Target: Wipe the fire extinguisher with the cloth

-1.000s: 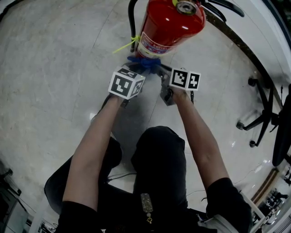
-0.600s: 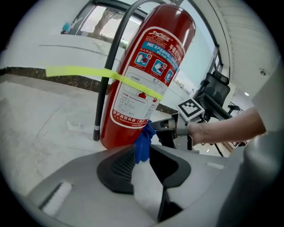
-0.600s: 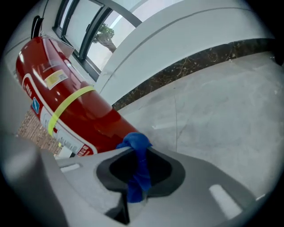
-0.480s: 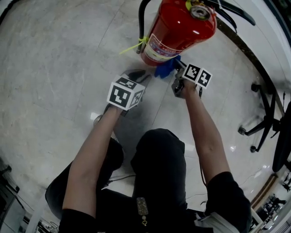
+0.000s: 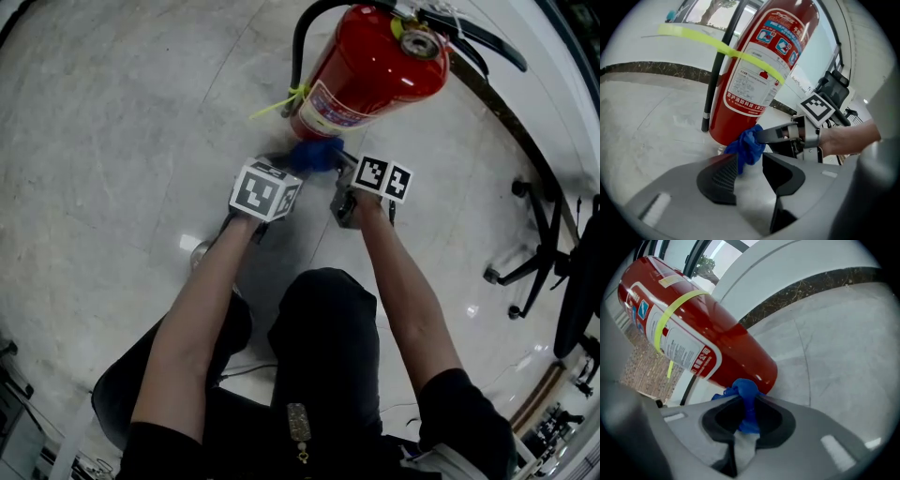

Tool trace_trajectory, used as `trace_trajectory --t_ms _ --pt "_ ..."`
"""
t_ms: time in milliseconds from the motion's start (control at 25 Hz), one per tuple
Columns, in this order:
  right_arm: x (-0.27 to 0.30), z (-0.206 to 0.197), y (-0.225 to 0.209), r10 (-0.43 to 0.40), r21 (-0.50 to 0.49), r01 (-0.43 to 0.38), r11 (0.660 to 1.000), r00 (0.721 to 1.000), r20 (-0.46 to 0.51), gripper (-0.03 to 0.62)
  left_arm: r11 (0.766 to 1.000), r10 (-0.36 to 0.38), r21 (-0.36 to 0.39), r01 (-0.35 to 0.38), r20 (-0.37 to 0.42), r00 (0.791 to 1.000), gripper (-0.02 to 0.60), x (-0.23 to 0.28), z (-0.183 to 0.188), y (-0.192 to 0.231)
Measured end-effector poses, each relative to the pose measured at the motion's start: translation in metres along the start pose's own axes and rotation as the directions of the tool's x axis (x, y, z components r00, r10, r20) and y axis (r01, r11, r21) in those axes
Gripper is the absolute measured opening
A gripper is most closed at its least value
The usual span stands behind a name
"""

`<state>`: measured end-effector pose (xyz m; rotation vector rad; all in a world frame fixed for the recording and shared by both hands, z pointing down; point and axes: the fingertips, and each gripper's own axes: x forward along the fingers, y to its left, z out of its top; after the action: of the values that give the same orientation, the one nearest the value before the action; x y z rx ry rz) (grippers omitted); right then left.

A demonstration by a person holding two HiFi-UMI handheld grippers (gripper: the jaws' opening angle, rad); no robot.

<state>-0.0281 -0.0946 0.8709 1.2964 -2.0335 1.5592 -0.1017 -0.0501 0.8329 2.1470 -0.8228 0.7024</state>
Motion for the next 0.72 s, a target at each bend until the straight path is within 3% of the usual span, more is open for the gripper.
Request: trace_trajectory --t_ms 320,520,720 --pt "0.0 -0.005 0.055 0.109 -0.038 -0.109 0.993 0.994 -0.022 0.063 0.999 0.029 -0.035 -0.03 -0.011 1.0 0.185 0.017 0.004 0.018" --pt "-0.005 -0.005 0.072 0.169 -0.054 -0.171 0.984 0.985 -0.039 0.108 0.992 0.081 -0.099 -0.078 0.02 0.997 0.054 0.028 0.016 0.042" --pt "-0.024 -0.01 0.077 0.16 -0.141 -0.167 0.976 0.985 -0.061 0.124 0.985 0.152 -0.075 -0.153 -0.013 0.988 0.036 0.032 0.022 0.064"
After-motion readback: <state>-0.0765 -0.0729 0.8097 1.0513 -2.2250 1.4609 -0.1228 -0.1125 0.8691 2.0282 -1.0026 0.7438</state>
